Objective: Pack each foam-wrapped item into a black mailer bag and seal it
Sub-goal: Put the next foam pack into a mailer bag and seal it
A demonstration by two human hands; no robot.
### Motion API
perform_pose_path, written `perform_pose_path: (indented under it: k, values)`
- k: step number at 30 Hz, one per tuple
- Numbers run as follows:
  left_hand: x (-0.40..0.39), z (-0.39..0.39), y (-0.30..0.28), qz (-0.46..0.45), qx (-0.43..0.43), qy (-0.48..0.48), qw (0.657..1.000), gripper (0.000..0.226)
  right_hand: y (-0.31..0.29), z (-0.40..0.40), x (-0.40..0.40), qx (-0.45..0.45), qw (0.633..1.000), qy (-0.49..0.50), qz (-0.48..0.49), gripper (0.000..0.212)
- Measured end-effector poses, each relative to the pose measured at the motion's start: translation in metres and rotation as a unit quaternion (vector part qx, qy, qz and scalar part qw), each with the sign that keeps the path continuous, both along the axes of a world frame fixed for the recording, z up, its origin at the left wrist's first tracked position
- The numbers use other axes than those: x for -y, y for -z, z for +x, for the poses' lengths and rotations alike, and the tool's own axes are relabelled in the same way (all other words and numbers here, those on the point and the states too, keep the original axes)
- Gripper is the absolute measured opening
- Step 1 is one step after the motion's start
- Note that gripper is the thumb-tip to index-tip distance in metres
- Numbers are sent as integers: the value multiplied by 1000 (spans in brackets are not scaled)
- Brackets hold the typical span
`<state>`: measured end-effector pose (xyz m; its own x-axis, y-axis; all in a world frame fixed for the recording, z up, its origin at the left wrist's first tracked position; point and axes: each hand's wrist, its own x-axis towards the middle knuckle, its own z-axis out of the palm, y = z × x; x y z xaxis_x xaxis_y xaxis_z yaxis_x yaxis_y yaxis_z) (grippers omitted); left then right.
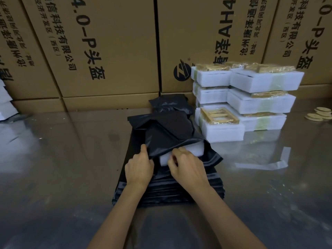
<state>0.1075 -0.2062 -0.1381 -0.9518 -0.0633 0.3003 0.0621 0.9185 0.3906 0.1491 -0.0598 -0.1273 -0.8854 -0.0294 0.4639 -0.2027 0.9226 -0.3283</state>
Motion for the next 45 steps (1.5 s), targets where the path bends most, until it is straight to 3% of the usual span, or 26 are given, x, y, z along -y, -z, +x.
perform_pose_path:
  k: [1, 7, 10, 15, 20, 27, 30, 33, 36, 39, 42, 45]
  values:
    - [1, -3, 0, -5, 9, 14, 1000, 47, 5, 0, 0, 15, 1000, 12, 16, 14]
    - [8, -9, -6, 1, 48, 53, 997, 45, 3, -22, 14, 151, 974, 98, 139, 37]
    - [12, -8, -5, 25, 45, 48, 998, 40, 4, -31, 18, 223, 959, 120, 127, 45]
    - [10, -6, -5, 89, 16, 23, 996, 44, 4, -43, 23, 219, 955, 129, 153, 51]
    - [27, -12, -13, 288, -44, -42, 956, 48, -18, -43, -15, 172, 968, 174, 55, 42]
    - [36, -1, -22, 246, -44, -20, 968, 59, -20, -19, -18, 62, 972, 225, 1, 44]
    - [40, 11, -26, 212, -9, 38, 977, 78, -19, -6, -21, 59, 970, 234, 9, 45]
    - [38, 18, -31, 203, 23, 73, 976, 79, -16, 8, -26, 69, 968, 240, -4, 46]
    - [32, 24, -27, 239, 4, 54, 969, 73, -15, 23, -26, 48, 975, 214, -26, 37]
    - [23, 25, -22, 287, -13, 69, 955, 65, -15, 35, 1, 25, 997, 71, 26, 12]
    - [18, 25, -16, 300, -35, 103, 948, 64, -14, 28, 33, 69, 985, -123, 102, 24]
    - [30, 22, -9, 303, -61, 83, 947, 68, -23, 2, 40, 155, 974, -124, 107, 31]
